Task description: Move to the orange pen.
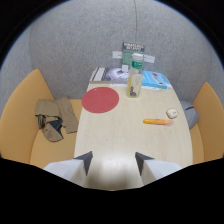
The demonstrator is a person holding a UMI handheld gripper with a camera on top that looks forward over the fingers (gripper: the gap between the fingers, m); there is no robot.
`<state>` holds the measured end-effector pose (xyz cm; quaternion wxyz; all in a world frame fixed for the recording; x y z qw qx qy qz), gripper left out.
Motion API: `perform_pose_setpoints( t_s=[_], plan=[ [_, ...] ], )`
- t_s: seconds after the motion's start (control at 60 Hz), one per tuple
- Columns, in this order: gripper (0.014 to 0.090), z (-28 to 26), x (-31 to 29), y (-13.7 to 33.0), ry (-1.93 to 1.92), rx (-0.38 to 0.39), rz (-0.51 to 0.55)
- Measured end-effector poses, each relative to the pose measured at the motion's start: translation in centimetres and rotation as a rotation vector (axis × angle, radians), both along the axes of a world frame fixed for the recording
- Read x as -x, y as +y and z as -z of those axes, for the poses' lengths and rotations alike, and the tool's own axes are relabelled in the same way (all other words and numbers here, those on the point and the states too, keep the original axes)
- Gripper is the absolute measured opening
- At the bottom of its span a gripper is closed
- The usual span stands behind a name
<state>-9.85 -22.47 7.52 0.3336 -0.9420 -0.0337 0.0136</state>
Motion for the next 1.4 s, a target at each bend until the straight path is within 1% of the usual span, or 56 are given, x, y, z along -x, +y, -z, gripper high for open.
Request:
perform_pose_setpoints(
  t_s=[0.417, 0.567, 0.683, 0.833, 0.95, 1.067, 1.4],
  plan=[
    [0.0873, 0.1, -0.7, -0.9, 0.004, 0.006, 0.000],
    [0.0871, 0.6, -2.2, -1.9, -0.005, 0.026, 0.032],
    [0.0872, 1.5, -5.4, -2.9, -0.015, 0.043, 0.053],
    [0.0871, 2.6, -10.2, -2.8, -0.054, 0.063, 0.080],
    [0.0870, 3.5, -13.8, -1.8, -0.084, 0.072, 0.099],
    [0.0871, 4.3, -16.0, -0.2, -0.088, 0.080, 0.103],
    [0.0868, 7.0, -17.9, 7.3, -0.093, 0.065, 0.086]
  ],
)
